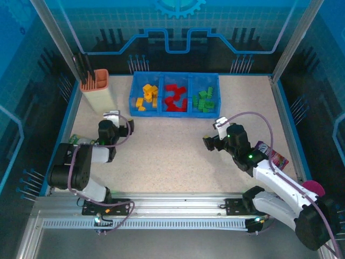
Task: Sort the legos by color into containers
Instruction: Reset both arms
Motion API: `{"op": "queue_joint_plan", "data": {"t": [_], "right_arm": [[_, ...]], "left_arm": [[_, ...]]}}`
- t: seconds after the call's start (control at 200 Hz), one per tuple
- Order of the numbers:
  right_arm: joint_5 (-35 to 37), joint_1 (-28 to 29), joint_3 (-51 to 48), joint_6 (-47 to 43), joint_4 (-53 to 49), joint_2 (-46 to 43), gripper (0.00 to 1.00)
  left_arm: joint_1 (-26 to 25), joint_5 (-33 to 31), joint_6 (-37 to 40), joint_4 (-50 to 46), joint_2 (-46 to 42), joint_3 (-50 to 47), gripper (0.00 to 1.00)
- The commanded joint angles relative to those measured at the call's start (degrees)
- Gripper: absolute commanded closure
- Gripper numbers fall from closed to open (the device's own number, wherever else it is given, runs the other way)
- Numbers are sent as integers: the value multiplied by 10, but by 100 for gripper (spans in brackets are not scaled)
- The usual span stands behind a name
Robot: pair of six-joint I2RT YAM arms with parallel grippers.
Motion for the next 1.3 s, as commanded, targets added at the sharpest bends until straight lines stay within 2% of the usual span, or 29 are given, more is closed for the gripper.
{"op": "queue_joint_plan", "data": {"t": [0.0, 0.095, 0.165, 0.275, 0.46, 0.59, 0.7, 0.766, 0.861, 0.956, 1.051, 1.116, 1.176, 1.296], "right_arm": [[58, 1, -23, 1, 49, -3, 0], [77, -19, -51, 11, 115, 0, 0], [95, -51, -49, 36, 121, 9, 0], [179, -97, -46, 73, 149, 35, 0], [121, -124, -100, -61, 282, 51, 0], [51, -168, -166, -56, 441, 87, 0], [-17, -198, -195, -43, 600, 158, 0], [-72, -209, -175, -38, 585, 193, 0], [-122, -210, -157, -40, 627, 253, 0], [-135, -209, -137, -46, 624, 301, 0], [-128, -210, -143, -43, 710, 366, 0], [-141, -218, -134, -39, 655, 344, 0], [-157, -219, -126, -44, 657, 352, 0], [-107, -222, -80, -20, 566, 351, 0]], "left_arm": [[5, 78, -13, 32, 1, 2, 1], [5, 72, -14, 37, 3, 2, 0], [5, 69, -14, 42, 4, 1, 1], [4, 66, -15, 44, 5, 1, 1], [4, 67, -14, 43, 5, 1, 1], [3, 66, -14, 44, 5, 1, 1], [4, 66, -14, 43, 5, 1, 1], [4, 66, -14, 44, 5, 1, 0], [4, 66, -14, 44, 5, 1, 0], [4, 66, -14, 43, 5, 1, 1], [4, 66, -14, 43, 5, 1, 0], [4, 66, -15, 43, 5, 1, 1], [4, 66, -14, 44, 5, 1, 1], [4, 66, -14, 43, 5, 1, 1]]}}
